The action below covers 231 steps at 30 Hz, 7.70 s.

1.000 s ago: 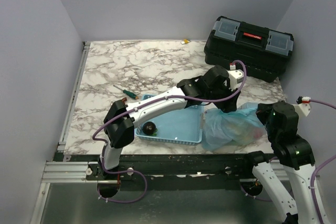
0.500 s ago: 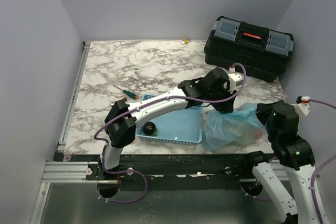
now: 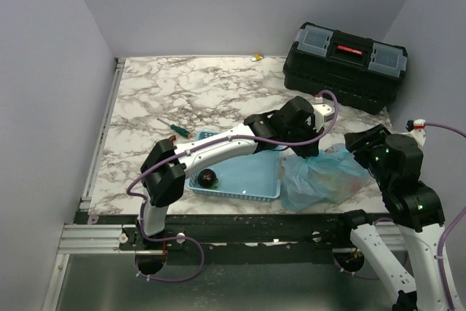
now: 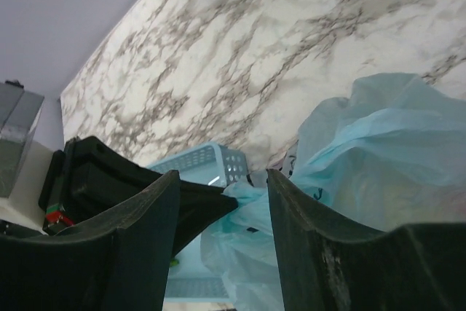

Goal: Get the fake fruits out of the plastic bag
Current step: Untie the plastic bag at the center of the board.

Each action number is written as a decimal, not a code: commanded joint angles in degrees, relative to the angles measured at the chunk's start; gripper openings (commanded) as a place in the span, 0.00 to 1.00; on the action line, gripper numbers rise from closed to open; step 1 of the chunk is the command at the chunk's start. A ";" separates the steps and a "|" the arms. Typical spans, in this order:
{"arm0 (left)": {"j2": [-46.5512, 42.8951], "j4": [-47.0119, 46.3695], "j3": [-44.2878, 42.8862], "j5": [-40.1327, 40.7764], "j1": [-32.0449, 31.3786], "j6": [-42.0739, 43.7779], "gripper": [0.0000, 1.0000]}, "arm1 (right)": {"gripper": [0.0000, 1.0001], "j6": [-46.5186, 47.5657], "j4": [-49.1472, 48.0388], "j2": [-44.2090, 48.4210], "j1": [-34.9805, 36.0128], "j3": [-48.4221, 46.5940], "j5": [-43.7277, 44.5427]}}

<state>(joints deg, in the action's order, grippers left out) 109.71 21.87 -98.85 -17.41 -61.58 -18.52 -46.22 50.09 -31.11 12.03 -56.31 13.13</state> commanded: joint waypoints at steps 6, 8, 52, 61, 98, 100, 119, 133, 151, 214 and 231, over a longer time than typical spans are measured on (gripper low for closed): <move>-1.83 0.28 -1.47 1.50 0.14 -1.25 0.00 | 0.55 -1.37 4.27 0.85 -0.08 2.04 -10.49; -1.95 0.12 -1.33 1.46 0.09 -1.25 0.00 | 0.54 -2.04 4.66 1.20 -0.08 2.67 -11.04; -6.65 -3.44 6.41 -1.72 -0.52 -4.50 0.00 | 0.15 -12.23 -0.50 5.81 -0.10 11.84 6.80; -7.54 -5.12 9.63 1.17 -0.54 -5.47 0.00 | 0.06 -5.99 -1.78 4.60 -0.08 6.13 14.90; -17.89 -10.34 9.67 6.33 0.31 -2.37 0.00 | 0.01 2.69 -18.79 -21.00 -0.09 -8.56 26.66; -17.93 -10.26 10.20 6.13 0.64 -2.78 0.00 | 0.01 3.45 -18.86 -22.08 -0.12 -9.28 27.28; -23.95 -10.50 14.64 9.57 -1.82 5.22 0.76 | 0.05 2.11 -12.96 -14.44 -0.08 -1.03 7.21; -17.32 -17.51 12.55 29.40 -16.89 36.68 0.99 | 0.06 1.25 -11.34 -11.99 -0.08 -2.79 6.51; -9.89 -19.83 6.48 34.55 -17.87 37.58 0.60 | 0.06 0.90 -10.37 -10.10 -0.08 -1.43 6.80; -20.65 -24.55 23.88 -3.71 6.12 -23.00 0.36 | 0.80 18.62 -4.17 -17.86 -8.35 -10.29 -26.48; -20.54 -5.90 11.52 15.08 -4.76 8.76 0.99 | 0.60 11.17 -8.59 -16.29 -8.36 -2.56 -31.09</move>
<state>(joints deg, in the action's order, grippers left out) 89.89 10.92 -83.46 -12.49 -60.45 -25.61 -31.33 43.22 -48.53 3.79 -59.13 -14.92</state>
